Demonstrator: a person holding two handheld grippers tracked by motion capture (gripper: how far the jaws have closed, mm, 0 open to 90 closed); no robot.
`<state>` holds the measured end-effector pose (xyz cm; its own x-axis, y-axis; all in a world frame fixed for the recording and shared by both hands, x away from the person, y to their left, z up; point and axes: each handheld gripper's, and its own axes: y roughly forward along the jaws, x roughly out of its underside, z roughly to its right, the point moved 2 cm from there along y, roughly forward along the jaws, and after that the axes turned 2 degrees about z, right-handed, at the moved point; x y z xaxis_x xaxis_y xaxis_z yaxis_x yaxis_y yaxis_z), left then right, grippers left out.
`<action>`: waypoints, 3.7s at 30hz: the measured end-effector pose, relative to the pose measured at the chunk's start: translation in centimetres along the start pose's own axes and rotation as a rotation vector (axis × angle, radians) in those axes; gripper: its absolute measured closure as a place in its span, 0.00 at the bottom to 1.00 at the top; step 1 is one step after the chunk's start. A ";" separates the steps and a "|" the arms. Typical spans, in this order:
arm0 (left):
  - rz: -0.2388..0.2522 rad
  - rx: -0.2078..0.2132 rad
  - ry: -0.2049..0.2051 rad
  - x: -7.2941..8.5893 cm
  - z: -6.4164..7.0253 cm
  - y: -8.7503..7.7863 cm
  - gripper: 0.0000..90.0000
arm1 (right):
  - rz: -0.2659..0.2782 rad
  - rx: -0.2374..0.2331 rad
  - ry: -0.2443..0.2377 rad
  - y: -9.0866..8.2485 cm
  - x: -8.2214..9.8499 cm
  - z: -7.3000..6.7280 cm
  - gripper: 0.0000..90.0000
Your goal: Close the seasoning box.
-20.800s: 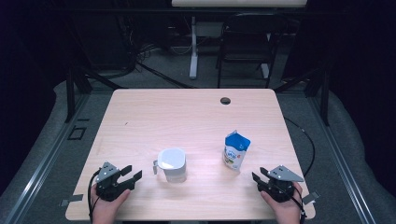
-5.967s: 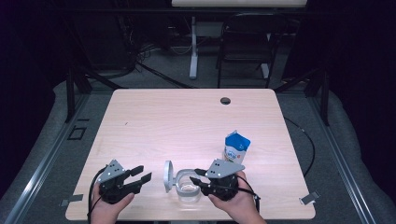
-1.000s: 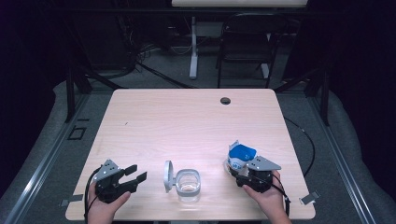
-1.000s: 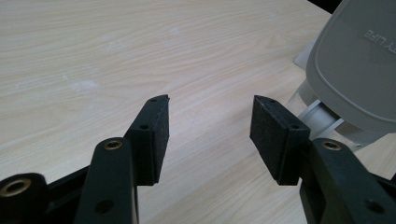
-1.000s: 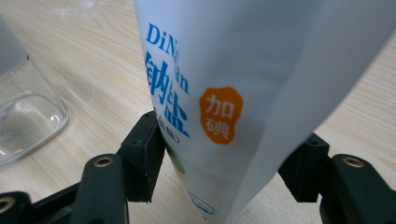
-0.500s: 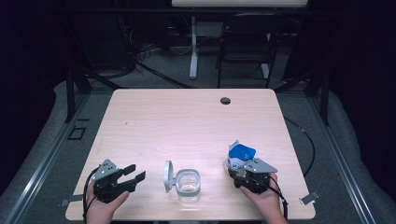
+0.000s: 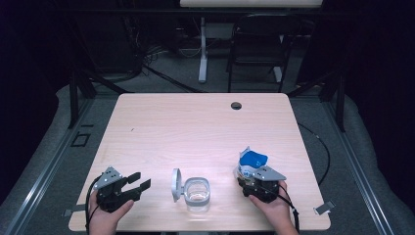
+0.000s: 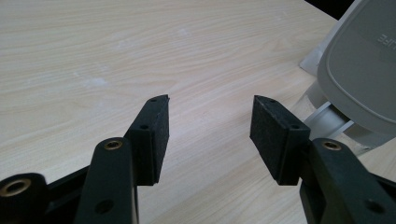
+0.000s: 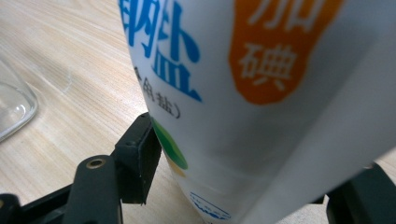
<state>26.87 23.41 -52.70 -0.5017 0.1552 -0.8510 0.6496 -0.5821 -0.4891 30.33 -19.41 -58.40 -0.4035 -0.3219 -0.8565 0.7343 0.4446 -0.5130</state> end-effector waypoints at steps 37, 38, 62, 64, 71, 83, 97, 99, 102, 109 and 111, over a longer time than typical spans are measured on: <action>0.000 -0.007 -0.007 0.0 -0.2 -0.1 0.53 | -0.012 0.014 -0.003 0.8 0.0 -0.1 0.43; 0.000 -0.007 -0.007 0.0 -0.2 -0.1 0.53 | -0.011 0.012 -0.004 0.8 0.0 -0.1 0.43; -0.007 -0.012 -0.002 0.1 -0.3 0.0 0.53 | -0.031 -0.010 -0.033 0.4 -0.6 -0.4 0.44; -0.005 -0.014 -0.002 0.1 -0.3 0.0 0.53 | -0.026 -0.007 -0.040 0.3 -0.8 -0.5 0.44; -0.006 -0.013 0.001 0.1 -0.2 0.0 0.53 | -0.007 -0.008 -0.093 -0.4 -1.5 -1.2 0.44; -0.003 -0.012 0.000 0.0 -0.1 0.0 0.53 | 0.015 0.010 -0.162 -1.4 -2.4 -2.1 0.44; 0.006 -0.017 0.002 -0.2 -0.4 -0.2 0.53 | 0.013 0.011 -0.266 -2.9 -4.0 -4.1 0.44; 0.006 -0.017 0.001 -0.2 -0.4 -0.3 0.53 | 0.014 0.016 -0.281 -3.0 -4.2 -4.2 0.44; 0.008 -0.016 0.000 -0.2 -0.5 -0.3 0.53 | 0.010 0.026 -0.296 -3.0 -4.4 -4.4 0.44; 0.012 -0.022 -0.004 -0.3 -0.6 -0.5 0.53 | 0.004 0.042 -0.360 -3.0 -5.0 -4.9 0.44; 0.014 -0.022 -0.005 -0.3 -0.5 -0.5 0.53 | -0.002 0.039 -0.378 -3.0 -5.2 -5.0 0.44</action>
<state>27.01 24.10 -52.31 -0.4955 0.1429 -0.8567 0.6689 -0.5664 -0.4814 27.46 -14.88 -52.69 -0.1805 -0.6113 -0.7705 0.7571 0.4137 -0.5056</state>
